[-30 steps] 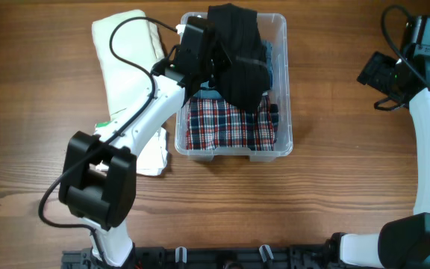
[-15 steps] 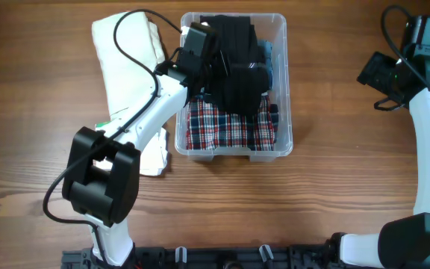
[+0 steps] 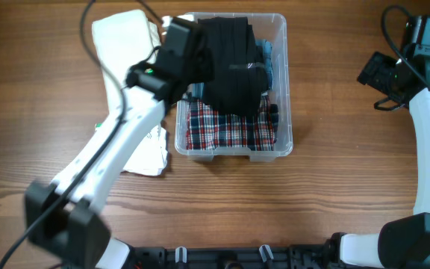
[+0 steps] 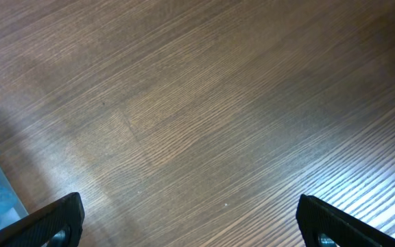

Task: Pack container
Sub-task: 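Release the black clothing and move left gripper to the white T-shirt, then grasp the white graphic T-shirt and carry it over the bin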

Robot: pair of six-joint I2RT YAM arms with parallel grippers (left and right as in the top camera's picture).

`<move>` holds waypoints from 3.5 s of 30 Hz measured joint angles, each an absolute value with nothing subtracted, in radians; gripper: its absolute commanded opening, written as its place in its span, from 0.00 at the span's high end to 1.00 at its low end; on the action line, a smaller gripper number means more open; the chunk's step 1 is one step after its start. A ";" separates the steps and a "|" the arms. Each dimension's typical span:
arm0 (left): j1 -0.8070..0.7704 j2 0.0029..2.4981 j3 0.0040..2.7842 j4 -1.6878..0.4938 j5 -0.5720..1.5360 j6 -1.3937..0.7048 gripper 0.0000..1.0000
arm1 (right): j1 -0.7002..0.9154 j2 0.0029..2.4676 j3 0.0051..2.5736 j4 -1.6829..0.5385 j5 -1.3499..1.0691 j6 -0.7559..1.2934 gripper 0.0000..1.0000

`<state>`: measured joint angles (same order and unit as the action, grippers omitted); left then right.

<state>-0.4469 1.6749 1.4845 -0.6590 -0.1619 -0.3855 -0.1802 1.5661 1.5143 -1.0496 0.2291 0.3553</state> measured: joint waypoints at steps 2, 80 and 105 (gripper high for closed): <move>-0.417 1.606 1.489 -0.793 -0.186 -0.382 0.09 | -0.180 1.566 1.514 -1.048 0.229 0.355 0.00; 0.131 1.554 0.810 -0.603 -0.076 -0.332 0.00 | -0.180 1.566 1.514 -1.049 0.229 0.355 0.00; 0.131 1.624 0.974 -0.863 -0.047 -0.301 0.96 | -0.180 1.566 1.514 -1.048 0.229 0.355 0.00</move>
